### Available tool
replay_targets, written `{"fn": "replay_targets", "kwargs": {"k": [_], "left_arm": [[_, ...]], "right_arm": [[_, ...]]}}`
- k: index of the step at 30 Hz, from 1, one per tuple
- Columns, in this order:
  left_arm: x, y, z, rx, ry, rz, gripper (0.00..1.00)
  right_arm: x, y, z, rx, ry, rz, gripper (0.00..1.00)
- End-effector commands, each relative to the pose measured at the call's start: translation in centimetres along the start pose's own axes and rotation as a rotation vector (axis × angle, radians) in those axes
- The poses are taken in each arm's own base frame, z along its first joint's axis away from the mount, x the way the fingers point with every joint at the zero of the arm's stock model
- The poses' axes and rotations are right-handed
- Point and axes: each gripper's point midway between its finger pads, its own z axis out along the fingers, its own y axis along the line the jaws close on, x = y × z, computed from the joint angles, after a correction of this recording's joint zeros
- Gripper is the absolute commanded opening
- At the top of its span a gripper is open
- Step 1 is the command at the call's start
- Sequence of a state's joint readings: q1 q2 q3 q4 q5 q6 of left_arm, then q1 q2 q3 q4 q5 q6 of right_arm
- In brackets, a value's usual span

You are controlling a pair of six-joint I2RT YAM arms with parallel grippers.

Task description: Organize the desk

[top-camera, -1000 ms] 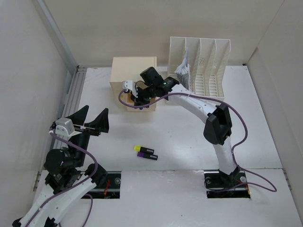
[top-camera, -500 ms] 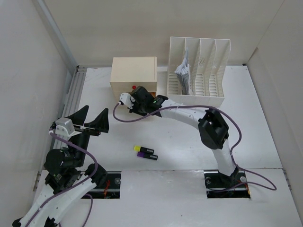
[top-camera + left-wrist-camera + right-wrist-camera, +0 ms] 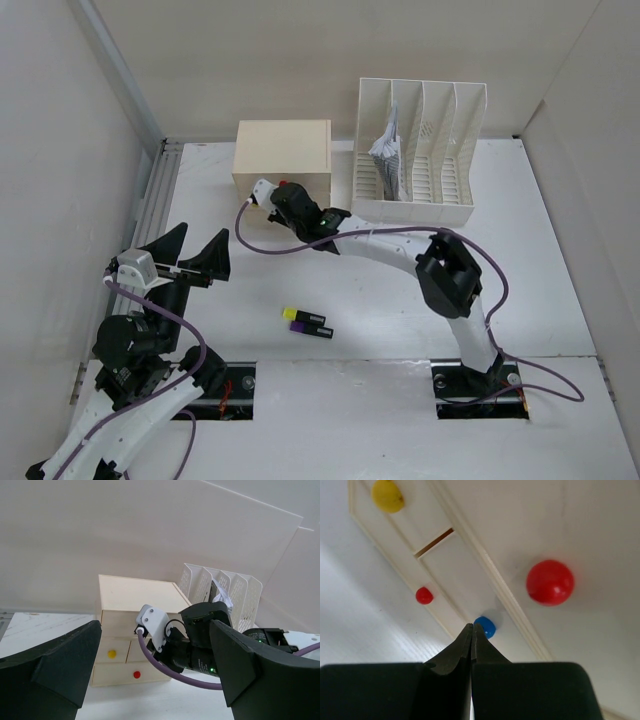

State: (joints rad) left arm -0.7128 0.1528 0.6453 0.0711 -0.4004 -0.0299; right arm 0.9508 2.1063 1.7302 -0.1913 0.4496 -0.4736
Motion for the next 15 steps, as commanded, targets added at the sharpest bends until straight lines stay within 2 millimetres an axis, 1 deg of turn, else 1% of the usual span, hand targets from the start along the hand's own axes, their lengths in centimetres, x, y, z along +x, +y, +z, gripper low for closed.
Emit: {"fn": "replay_targets", "kwargs": {"k": [1, 4, 5, 6, 7, 8, 9, 10, 11, 12, 13, 14, 15], "left_arm": [[-1.2, -0.1, 0.0, 0.004, -0.051, -0.013, 0.88], [-1.2, -0.1, 0.0, 0.004, -0.051, -0.013, 0.88], [-1.0, -0.1, 0.1, 0.004, -0.042, -0.009, 0.88], [-1.2, -0.1, 0.2, 0.004, -0.05, -0.013, 0.86], [-1.2, -0.1, 0.2, 0.004, -0.051, -0.013, 0.84], [-0.8, -0.1, 0.2, 0.004, -0.042, -0.009, 0.8], [-0.8, -0.2, 0.2, 0.004, -0.042, -0.023, 0.74], [-0.8, -0.3, 0.4, 0.004, -0.046, -0.025, 0.57], [-0.8, -0.4, 0.4, 0.005, -0.046, -0.052, 0.45], [-0.1, -0.3, 0.6, -0.011, -0.029, -0.057, 0.34], [0.1, -0.2, 0.9, -0.025, -0.025, -0.07, 0.21], [0.3, -0.1, 1.1, -0.038, -0.018, -0.082, 0.04], [0.6, -0.1, 1.3, -0.054, -0.01, -0.127, 0.01]], "right_arm": [[-2.3, -3.6, -0.8, 0.131, -0.067, 0.068, 0.0], [-2.7, -2.9, -0.7, 0.092, -0.087, 0.065, 0.0], [-3.2, -3.0, -1.5, 0.068, -0.111, 0.068, 0.0], [-4.2, -1.2, -2.1, -0.057, -0.169, 0.044, 0.0], [-4.0, 0.7, -3.1, -0.183, -0.178, -0.004, 0.0], [-5.5, 2.7, -5.6, -0.36, -0.285, -0.086, 0.0], [-5.7, 3.5, -6.9, -0.431, -0.318, -0.123, 0.0], [-5.6, 3.7, -7.8, -0.459, -0.329, -0.146, 0.06], [-5.4, 3.6, -8.6, -0.476, -0.328, -0.148, 0.32], [-5.9, 2.8, -10.1, -0.472, -0.352, -0.154, 0.48], [-5.9, 1.7, -10.6, -0.433, -0.346, -0.151, 0.57], [-6.1, 0.7, -11.2, -0.399, -0.352, -0.146, 0.64], [-6.0, -0.3, -11.8, -0.384, -0.357, -0.127, 0.81]]}}
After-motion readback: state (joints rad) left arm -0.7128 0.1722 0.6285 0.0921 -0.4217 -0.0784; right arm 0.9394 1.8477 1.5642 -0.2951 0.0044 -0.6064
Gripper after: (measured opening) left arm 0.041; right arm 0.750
